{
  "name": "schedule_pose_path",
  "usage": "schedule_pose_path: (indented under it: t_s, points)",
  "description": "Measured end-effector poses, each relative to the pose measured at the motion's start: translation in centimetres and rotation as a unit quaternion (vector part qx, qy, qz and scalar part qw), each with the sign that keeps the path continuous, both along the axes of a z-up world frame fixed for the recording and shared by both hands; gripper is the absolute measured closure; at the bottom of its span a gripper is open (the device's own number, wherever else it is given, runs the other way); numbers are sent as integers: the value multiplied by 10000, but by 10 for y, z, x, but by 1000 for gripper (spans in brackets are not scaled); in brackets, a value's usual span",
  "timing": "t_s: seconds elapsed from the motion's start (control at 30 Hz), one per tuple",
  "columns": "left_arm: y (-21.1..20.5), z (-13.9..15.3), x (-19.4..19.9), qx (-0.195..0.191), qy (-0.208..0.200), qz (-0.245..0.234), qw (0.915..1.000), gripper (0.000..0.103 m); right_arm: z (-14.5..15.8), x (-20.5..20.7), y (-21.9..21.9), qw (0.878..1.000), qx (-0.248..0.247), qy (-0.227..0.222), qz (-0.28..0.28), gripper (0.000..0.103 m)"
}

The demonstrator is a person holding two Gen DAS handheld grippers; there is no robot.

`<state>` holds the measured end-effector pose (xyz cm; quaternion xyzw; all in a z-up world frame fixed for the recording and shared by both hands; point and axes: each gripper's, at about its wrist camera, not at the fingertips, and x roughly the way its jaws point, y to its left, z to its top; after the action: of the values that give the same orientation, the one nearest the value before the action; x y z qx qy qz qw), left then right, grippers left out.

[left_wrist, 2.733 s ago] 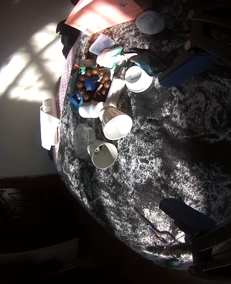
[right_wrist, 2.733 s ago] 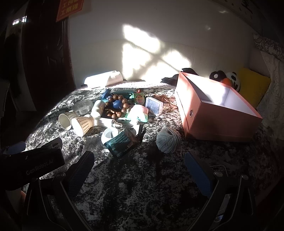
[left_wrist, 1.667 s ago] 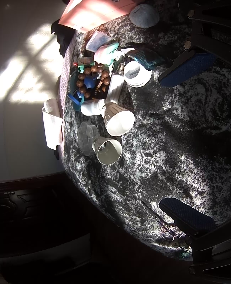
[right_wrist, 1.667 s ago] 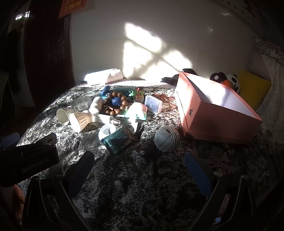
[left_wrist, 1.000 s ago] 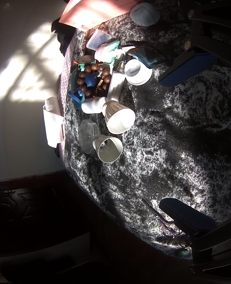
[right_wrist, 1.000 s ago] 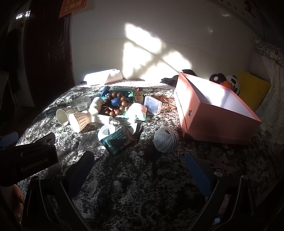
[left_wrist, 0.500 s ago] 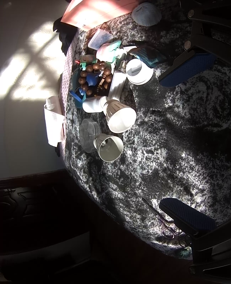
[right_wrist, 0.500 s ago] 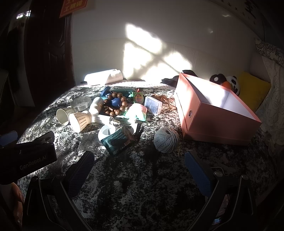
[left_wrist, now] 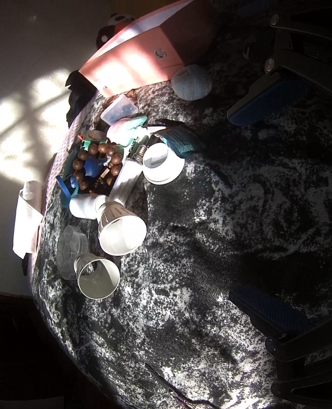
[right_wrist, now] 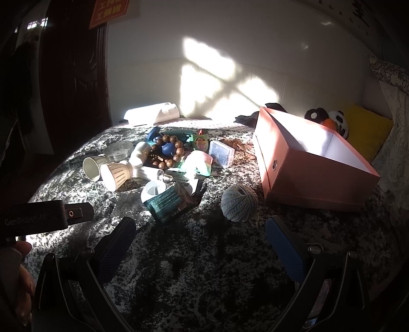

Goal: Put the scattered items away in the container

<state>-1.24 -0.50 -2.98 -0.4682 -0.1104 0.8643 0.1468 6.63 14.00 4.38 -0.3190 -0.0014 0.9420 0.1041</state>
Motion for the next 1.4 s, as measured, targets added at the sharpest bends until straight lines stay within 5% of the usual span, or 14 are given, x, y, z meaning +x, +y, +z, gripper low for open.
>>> schedule_pose_path:
  t_s: [0.13,0.3,0.43,0.63,0.8,1.07,1.2,1.4]
  points:
    - [-6,9,8,241,652,179,9974,0,-5,-2,5,9998,90,-117,148,0]
    - [-7,46,2,-1386,1549,344,9776,0,-3,-4,19,9997,58,-124,226,0]
    - [-5,56,-27,-1543,1679,-35,9737,0,5,-24,41,9996,18,-72,257,0]
    - [13,20,-70,-1646,1237,-591,9768,0,2,-64,65,9992,167,-76,348,0]
    - [22,2,-90,-1654,1038,-781,9776,0,-38,-91,72,9957,50,-824,431,1]
    - [36,-25,-122,-1662,720,-1083,9775,0,-51,-112,76,9936,364,-960,472,0]
    - [36,-29,-139,-1344,643,-1264,9807,0,-60,-125,87,9919,220,-1185,397,1]
    - [47,-28,-145,-1166,696,-1415,9806,20,-75,-135,106,9881,-220,-1514,176,9]
